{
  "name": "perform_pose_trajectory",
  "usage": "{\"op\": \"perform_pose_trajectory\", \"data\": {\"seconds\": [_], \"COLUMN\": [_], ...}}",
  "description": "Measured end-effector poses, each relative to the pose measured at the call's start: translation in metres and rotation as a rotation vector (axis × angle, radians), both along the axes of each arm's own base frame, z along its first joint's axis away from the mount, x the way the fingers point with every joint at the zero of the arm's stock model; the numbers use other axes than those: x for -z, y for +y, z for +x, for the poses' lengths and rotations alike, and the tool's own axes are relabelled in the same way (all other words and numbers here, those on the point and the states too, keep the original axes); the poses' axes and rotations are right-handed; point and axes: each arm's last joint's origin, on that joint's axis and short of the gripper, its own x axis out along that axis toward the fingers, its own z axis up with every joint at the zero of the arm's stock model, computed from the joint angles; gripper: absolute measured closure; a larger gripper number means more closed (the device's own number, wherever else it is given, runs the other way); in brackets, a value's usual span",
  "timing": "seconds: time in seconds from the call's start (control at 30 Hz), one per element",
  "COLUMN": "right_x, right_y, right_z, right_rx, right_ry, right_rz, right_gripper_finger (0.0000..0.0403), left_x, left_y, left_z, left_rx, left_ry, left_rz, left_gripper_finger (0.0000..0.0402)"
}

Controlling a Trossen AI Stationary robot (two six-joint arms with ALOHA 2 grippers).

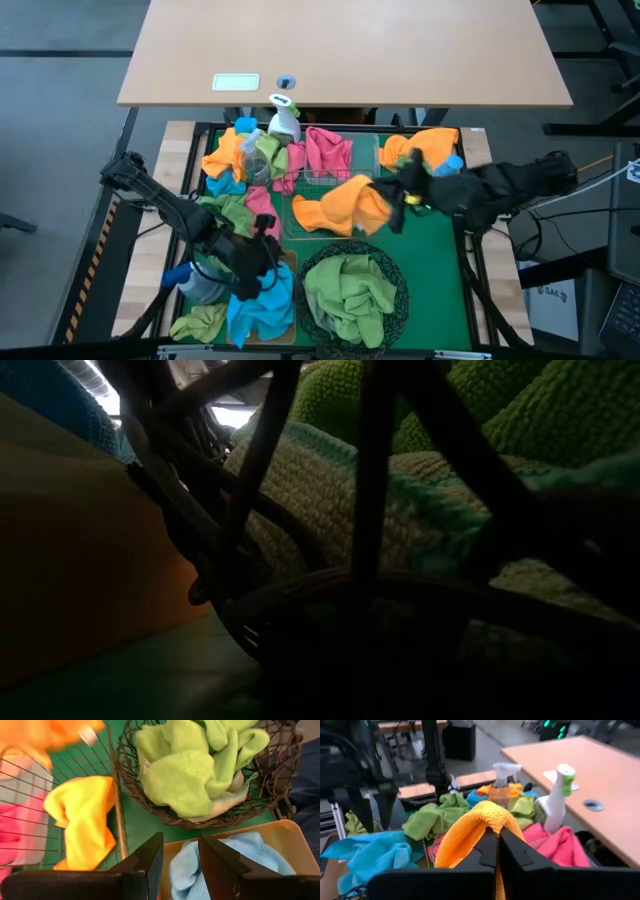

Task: Sort microfiber towel by color & place in baskets
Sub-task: Put the orange microfiber towel into the gold wire basket

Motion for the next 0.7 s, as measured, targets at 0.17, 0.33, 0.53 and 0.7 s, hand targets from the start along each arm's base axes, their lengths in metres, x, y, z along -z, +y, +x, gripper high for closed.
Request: {"op": "perform_pose_trajectory", "data": {"seconds": [0.17,0.33,0.53,0.7], "right_x": [0.022,0.048,0.08,0.094], "right_y": [-0.025,-0.046,-0.061,-0.067], "right_z": [0.037,0.069,0.097,0.108], "right_rx": [-0.035,-0.053,-0.042,-0.024], "right_ry": [0.1,0.203,0.306,0.35], "right_rz": [0.04,0.026,0.053,0.056], "right_gripper_finger": [0.0399,0.0398,0.0398,0.0398], "left_x": [-0.021,-0.038,-0.047,-0.047], "left_y": [0.016,0.03,0.043,0.052], "left_z": [-0.021,-0.044,-0.067,-0.082], "left_rx": [-0.01,-0.017,-0.049,-0.092], "left_ry": [-0.038,-0.068,-0.049,0.013], "left_rz": [-0.022,-0.045,-0.067,-0.073], "left_gripper_finger": [0.0283,0.0283,0.0283,0.0283]}}
